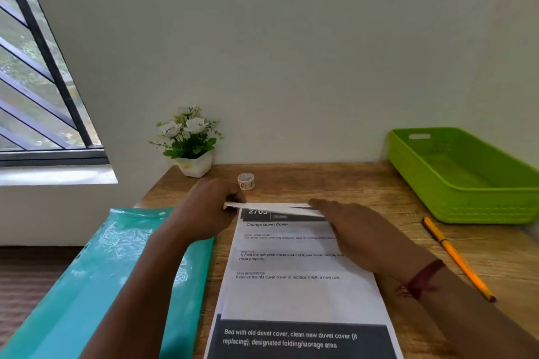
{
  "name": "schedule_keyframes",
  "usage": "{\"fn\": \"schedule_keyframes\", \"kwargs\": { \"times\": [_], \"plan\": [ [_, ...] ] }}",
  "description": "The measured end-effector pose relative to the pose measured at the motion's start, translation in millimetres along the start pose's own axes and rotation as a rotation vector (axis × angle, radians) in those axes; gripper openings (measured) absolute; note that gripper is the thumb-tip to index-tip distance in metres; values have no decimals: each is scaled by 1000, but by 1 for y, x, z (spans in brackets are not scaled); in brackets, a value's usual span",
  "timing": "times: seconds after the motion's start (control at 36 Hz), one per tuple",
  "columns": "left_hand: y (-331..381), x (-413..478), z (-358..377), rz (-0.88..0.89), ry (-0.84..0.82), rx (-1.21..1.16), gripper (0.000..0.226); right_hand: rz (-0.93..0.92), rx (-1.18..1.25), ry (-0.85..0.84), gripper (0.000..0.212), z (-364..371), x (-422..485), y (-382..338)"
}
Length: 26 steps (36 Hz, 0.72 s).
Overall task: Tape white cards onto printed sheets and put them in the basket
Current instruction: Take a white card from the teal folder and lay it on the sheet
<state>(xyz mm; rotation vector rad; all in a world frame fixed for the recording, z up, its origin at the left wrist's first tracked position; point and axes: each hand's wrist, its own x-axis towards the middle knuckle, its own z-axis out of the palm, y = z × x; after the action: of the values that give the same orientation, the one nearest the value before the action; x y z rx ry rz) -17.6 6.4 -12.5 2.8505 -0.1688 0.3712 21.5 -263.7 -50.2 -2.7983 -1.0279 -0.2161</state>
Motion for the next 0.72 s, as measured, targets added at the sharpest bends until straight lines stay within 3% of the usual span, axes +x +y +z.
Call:
{"fn": "schedule_keyframes", "kwargs": {
  "times": [0.08,0.25,0.33,0.42,0.5,0.64,0.72],
  "plan": [
    [1,-2,-2,6,-120,54,32,-23,-76,-131,74,8,-1,0],
    [2,-8,1,19,-534,159,67,-26,-109,-307,58,17,-1,2],
    [9,-9,7,2,-652,148,84,-11,-110,-367,57,18,-4,-1],
    [19,-8,16,-10,-654,137,82,14,-70,-381,61,18,-4,-1],
    [30,-8,25,27,-594,127,68,45,-21,-418,82,15,-4,-5],
    [47,-10,45,104,-495,136,63,64,9,-347,73,21,-6,-17],
    [51,-13,61,116,-495,191,65,65,18,-326,88,28,-6,-24]
  ]
}}
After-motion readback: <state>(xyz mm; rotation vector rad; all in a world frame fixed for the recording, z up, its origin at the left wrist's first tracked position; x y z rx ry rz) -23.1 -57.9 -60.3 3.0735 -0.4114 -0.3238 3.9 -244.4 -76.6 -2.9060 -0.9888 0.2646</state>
